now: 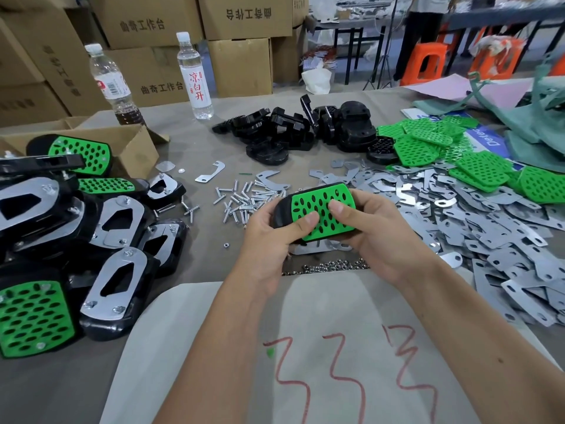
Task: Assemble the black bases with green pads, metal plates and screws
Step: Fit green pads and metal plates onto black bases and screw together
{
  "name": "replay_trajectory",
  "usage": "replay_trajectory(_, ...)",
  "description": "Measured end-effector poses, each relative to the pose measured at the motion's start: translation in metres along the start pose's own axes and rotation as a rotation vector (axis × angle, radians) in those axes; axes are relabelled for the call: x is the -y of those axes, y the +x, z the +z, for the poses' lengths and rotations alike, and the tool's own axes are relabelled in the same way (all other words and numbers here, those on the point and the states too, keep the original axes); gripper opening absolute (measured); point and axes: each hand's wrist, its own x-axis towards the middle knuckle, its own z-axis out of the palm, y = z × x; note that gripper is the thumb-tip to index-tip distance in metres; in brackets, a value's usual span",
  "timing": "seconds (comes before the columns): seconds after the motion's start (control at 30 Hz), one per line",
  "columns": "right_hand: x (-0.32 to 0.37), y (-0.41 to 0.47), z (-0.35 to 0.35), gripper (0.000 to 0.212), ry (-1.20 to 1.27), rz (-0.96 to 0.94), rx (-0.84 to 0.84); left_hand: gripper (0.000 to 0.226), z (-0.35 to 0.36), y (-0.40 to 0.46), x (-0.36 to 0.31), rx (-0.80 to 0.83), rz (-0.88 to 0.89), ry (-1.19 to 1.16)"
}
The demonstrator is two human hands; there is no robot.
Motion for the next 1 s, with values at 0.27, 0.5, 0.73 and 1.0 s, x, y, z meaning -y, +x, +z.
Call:
replay_trajectory(0.27,-0.0033,0.0018,0.0024,0.037,-0.057,-0.017,-0.057,0.032,0.0026,0.0003,0.0038,-0.137,-0.039,0.001)
replay_trajectory(0.5,-0.0023,0.0002,0.0052,0.038,-0.084,-0.042,-0.16,0.026,0.0008,0.0026,0.0027,-0.127,0.024,0.105)
replay_trajectory(0.73,0.0007,0.0005,0.004,0.031,-0.048,-0.031,-0.141,0.023,0.0004,-0.0003,-0.0008,-0.095,-0.044,0.02)
replay_trajectory(1.0,-0.0006,0.0021,0.0026,0.031,-0.068,-0.042,-0.066,0.017,0.0011,0.0026,0.0028,-0.186,-0.021,-0.007)
